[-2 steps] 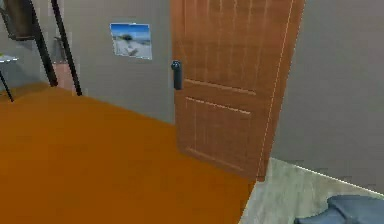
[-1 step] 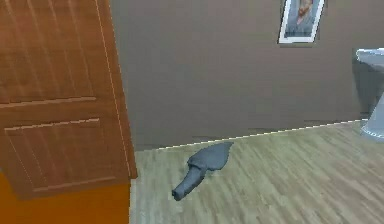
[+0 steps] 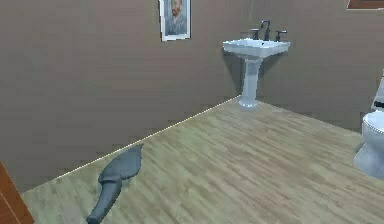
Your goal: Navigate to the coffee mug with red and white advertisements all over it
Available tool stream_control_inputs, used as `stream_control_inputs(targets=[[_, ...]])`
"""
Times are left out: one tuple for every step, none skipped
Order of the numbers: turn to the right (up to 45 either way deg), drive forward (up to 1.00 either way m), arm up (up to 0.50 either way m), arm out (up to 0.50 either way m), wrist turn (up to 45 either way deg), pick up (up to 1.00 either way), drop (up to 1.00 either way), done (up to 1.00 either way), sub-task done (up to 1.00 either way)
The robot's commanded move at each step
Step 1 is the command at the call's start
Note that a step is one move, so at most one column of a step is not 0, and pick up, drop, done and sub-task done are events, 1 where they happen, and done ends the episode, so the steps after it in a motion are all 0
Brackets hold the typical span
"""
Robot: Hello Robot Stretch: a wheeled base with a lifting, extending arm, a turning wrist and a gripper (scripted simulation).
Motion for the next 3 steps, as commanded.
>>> stream_control_inputs(targets=[[0.0,0.25,0.0,0.0,0.0,0.0,0.0,0.0,0.0],[45.0,0.0,0.0,0.0,0.0,0.0,0.0,0.0,0.0],[45.0,0.0,0.0,0.0,0.0,0.0,0.0,0.0,0.0]])
